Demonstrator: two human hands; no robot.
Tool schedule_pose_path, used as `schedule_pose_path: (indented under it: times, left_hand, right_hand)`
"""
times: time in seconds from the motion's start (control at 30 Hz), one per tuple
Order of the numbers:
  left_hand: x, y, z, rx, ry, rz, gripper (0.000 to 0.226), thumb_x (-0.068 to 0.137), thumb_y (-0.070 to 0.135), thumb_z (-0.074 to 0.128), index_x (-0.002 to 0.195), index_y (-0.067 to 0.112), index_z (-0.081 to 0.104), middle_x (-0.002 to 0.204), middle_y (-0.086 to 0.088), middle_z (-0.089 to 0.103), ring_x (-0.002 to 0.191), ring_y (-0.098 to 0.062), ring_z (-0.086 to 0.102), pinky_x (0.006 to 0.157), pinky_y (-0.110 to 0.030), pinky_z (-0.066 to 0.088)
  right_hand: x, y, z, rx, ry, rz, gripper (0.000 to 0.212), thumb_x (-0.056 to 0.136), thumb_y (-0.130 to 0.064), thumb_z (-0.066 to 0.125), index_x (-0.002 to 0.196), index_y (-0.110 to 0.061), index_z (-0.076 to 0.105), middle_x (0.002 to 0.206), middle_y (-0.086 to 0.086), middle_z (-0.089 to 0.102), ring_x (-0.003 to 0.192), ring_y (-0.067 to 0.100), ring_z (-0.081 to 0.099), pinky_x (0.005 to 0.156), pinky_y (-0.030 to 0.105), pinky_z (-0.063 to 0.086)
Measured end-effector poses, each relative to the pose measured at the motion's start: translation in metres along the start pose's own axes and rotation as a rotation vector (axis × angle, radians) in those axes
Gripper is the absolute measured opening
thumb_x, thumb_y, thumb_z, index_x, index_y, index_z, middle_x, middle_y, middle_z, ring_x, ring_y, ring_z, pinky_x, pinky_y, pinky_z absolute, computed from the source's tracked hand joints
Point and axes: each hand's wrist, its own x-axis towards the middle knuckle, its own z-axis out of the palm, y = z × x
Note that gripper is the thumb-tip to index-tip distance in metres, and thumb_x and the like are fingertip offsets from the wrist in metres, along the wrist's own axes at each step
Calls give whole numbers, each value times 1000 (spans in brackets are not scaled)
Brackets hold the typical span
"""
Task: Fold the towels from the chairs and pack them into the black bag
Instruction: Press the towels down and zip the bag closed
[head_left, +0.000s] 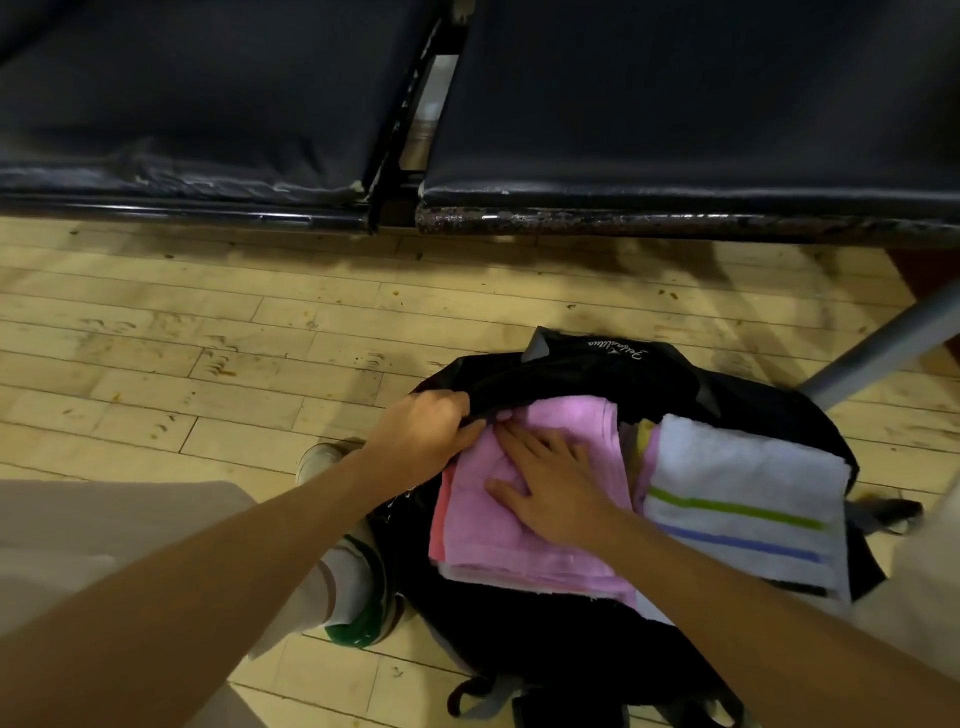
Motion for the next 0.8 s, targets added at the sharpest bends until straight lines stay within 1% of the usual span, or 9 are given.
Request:
schedule_pose_path:
  times: [0.1, 0.17, 0.3, 0.37, 0.43, 0.47, 0.6, 0.7, 0.8]
  left_hand:
    - [10, 14, 5, 176, 87, 76, 32, 96, 37, 46, 111, 10, 54, 108, -9, 65, 97, -33, 63, 70, -34, 42]
    - [18, 21, 9, 115, 174, 156, 24, 88, 20, 57, 107, 5, 56, 104, -14, 63, 87, -38, 65, 62, -38, 46]
    - [34, 31, 10, 70, 161, 159, 31, 72, -1, 65, 102, 0, 58, 99, -19, 57, 70, -39, 64, 47, -37, 44]
    - [43, 41, 7, 147, 130, 126, 34, 79, -2, 58, 113, 0, 55, 113, -19, 52, 87, -37, 63, 61, -41, 51]
    - [52, 51, 3, 283, 54, 109, 33, 88, 0, 51, 121, 4, 52, 127, -15, 44, 105, -33, 58, 77, -39, 50]
    - [56, 54, 0, 335, 12, 110, 33, 88, -1, 52, 121, 6, 53, 130, -13, 43, 109, -31, 57, 81, -37, 49]
    - [62, 57, 1, 309, 15, 163, 28, 92, 4, 52, 118, 11, 56, 128, -7, 47, 111, -26, 56, 83, -34, 48]
    - [65, 51, 5, -78, 176, 124, 21, 98, 19, 47, 106, 9, 64, 115, -6, 54, 98, -28, 59, 80, -39, 47]
    - [63, 41, 2, -342, 309, 146, 20, 95, 18, 54, 93, 7, 70, 94, -2, 55, 86, -25, 59, 75, -35, 46]
  right_hand:
    - [-12, 4, -5, 86, 76, -18, 83, 77, -60, 17, 149, -22, 34, 154, -5, 35, 134, 21, 38, 105, 42, 30]
    - [-20, 9, -5, 89, 132, -1, 72, 81, -55, 26, 137, -18, 51, 145, 1, 48, 130, 26, 45, 105, 48, 36]
    - [-31, 14, -8, -25, 182, 152, 71, 74, -61, 38, 126, -19, 63, 137, 11, 56, 122, 34, 57, 96, 48, 46]
    - [-32, 15, -8, -70, 183, 193, 84, 70, -70, 29, 141, -28, 48, 153, 8, 38, 139, 34, 38, 110, 48, 21]
    - [-33, 17, -4, -17, 103, 224, 98, 64, -77, 12, 153, -37, 14, 164, 1, 0, 150, 29, -1, 114, 43, -10]
    - [-34, 18, 2, 0, 76, 241, 100, 61, -78, 6, 153, -39, 3, 163, -1, -9, 150, 27, -11, 115, 43, -14]
    - [-31, 15, 18, -5, 2, 245, 100, 62, -79, 0, 152, -37, -9, 162, 1, -14, 148, 24, -18, 109, 43, -24]
    - [-27, 17, 20, -12, -30, 241, 101, 60, -79, -1, 152, -37, -11, 162, 0, -15, 148, 23, -18, 110, 44, -23]
    - [-19, 22, 21, 41, -49, 236, 102, 59, -80, -1, 152, -39, -8, 162, -1, -15, 148, 22, -18, 115, 48, -16]
